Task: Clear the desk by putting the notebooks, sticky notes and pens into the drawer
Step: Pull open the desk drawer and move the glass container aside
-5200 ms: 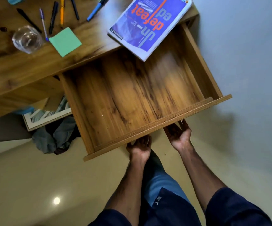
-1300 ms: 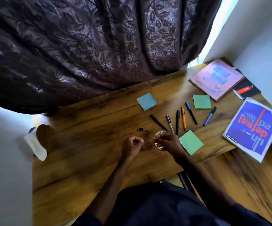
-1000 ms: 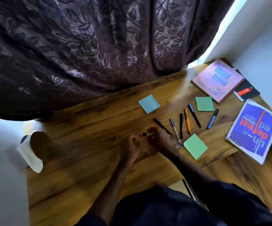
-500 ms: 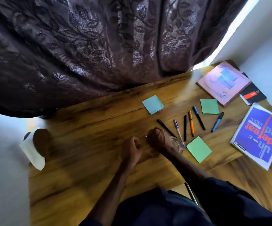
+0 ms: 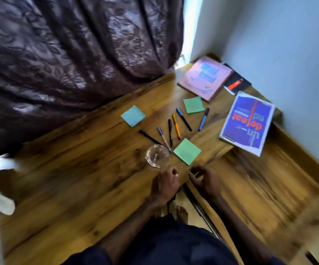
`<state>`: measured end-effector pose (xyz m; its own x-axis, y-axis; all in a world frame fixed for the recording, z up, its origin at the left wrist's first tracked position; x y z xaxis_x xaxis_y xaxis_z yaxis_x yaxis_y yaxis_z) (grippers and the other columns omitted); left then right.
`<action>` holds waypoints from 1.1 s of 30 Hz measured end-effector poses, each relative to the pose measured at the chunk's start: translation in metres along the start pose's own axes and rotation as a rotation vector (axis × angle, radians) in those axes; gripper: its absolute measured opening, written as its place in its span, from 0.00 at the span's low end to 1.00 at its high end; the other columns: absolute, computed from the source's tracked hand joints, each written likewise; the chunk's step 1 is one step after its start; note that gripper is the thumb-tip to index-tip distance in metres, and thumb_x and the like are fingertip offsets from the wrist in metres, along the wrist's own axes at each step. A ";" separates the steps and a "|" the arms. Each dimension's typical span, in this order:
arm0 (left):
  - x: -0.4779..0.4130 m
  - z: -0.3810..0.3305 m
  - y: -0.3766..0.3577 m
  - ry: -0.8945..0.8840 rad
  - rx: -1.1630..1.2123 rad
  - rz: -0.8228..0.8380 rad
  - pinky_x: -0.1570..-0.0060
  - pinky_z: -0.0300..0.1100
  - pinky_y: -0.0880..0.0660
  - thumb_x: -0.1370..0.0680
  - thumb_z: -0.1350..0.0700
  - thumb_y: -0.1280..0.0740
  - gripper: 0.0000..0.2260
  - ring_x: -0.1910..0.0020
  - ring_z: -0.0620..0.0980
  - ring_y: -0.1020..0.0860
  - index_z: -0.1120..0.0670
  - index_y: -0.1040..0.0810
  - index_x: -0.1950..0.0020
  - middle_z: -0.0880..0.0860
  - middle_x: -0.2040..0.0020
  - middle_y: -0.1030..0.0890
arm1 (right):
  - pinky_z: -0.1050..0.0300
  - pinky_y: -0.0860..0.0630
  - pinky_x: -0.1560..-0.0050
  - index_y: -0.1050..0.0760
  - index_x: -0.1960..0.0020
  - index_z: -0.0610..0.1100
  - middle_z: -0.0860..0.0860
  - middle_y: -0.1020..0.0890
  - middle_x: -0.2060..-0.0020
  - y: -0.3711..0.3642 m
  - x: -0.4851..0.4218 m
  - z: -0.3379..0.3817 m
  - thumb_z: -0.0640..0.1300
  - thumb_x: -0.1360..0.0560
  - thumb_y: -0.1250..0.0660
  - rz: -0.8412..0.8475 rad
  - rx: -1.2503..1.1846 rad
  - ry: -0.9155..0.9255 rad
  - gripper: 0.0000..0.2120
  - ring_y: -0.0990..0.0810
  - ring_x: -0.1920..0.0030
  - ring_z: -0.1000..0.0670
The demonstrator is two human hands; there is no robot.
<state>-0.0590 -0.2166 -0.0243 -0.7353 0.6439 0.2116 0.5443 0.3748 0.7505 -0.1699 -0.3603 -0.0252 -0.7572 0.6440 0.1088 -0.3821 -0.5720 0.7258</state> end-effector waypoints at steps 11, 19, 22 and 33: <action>0.022 -0.067 -0.144 -0.094 -0.227 0.356 0.40 0.48 0.22 0.19 0.54 0.35 0.12 0.39 0.52 0.23 0.54 0.26 0.36 0.53 0.39 0.23 | 0.58 0.22 0.60 0.14 0.54 0.49 0.53 0.13 0.61 -0.007 0.046 -0.168 0.49 0.30 0.26 0.106 0.104 -0.380 0.07 0.15 0.61 0.51; 0.012 -0.057 -0.152 -0.049 -0.318 0.317 0.36 0.45 0.25 0.21 0.59 0.31 0.17 0.35 0.52 0.26 0.56 0.27 0.33 0.54 0.33 0.26 | 0.66 0.36 0.70 0.18 0.52 0.45 0.50 0.17 0.59 -0.058 0.009 -0.170 0.44 0.24 0.28 0.213 0.038 -0.321 0.03 0.23 0.62 0.53; 0.008 -0.051 -0.150 -0.039 -0.306 0.271 0.38 0.44 0.25 0.22 0.59 0.31 0.15 0.37 0.50 0.26 0.55 0.26 0.35 0.54 0.35 0.25 | 0.66 0.35 0.69 0.18 0.54 0.44 0.49 0.17 0.60 -0.065 -0.004 -0.167 0.41 0.23 0.30 0.184 0.025 -0.238 0.02 0.23 0.64 0.52; 0.006 -0.050 -0.154 -0.050 -0.293 0.255 0.44 0.40 0.25 0.22 0.61 0.32 0.12 0.42 0.47 0.27 0.52 0.24 0.40 0.50 0.40 0.25 | 0.50 0.19 0.59 0.19 0.47 0.42 0.44 0.17 0.53 -0.078 -0.009 -0.176 0.45 0.22 0.32 0.177 0.109 -0.127 0.08 0.19 0.58 0.46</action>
<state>-0.1676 -0.3035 -0.1077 -0.5666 0.7265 0.3887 0.5634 -0.0026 0.8262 -0.2266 -0.4109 -0.2024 -0.7317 0.6017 0.3203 -0.1850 -0.6275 0.7563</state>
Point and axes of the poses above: each hand's wrist, its own x-axis away from the middle knuckle, its own y-axis out of the back of the hand, z = x × y, the point moved 8 cm from there along -x, towards the middle knuckle
